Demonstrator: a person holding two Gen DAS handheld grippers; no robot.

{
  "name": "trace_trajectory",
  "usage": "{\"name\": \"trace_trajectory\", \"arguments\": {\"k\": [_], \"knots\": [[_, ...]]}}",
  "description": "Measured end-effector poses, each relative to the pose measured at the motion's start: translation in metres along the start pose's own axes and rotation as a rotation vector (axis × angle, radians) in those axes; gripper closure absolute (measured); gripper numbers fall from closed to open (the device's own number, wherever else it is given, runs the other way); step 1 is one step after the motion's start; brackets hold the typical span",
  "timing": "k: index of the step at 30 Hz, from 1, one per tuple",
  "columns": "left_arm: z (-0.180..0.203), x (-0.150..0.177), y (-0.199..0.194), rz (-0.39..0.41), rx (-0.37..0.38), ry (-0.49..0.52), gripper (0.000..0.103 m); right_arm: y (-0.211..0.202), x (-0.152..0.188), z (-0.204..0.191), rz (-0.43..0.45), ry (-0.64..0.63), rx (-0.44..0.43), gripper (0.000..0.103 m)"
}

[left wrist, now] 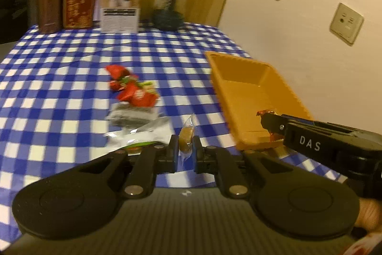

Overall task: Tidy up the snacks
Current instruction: 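Carry the red candy into the orange tray and open the right gripper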

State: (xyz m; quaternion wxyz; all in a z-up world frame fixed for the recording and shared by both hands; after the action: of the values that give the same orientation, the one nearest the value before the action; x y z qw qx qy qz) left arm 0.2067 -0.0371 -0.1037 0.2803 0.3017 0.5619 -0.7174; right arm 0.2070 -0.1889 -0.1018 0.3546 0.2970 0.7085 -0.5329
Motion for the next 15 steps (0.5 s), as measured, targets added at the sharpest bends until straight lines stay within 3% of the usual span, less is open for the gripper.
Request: {"name": "trace_trajectory", "arguments": {"k": [15], "knots": [[0.073,-0.036,0.056,-0.001,0.138,0.038,0.093,0.010,-0.030,0.103,0.012,0.122,0.107,0.078]]}}
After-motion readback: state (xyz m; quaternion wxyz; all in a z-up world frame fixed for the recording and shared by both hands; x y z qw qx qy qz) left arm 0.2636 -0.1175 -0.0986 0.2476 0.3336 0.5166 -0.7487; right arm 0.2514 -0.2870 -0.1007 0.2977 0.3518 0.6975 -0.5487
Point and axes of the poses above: each gripper's, at about its wrist camera, not at the fingertips, and y roughly the way its jaws point, z to its right, x to its underside, the point moved 7 cm from there along y, roughly the way its jaws point, and after that the axes turned 3 degrees about y, right-handed, at the moved point
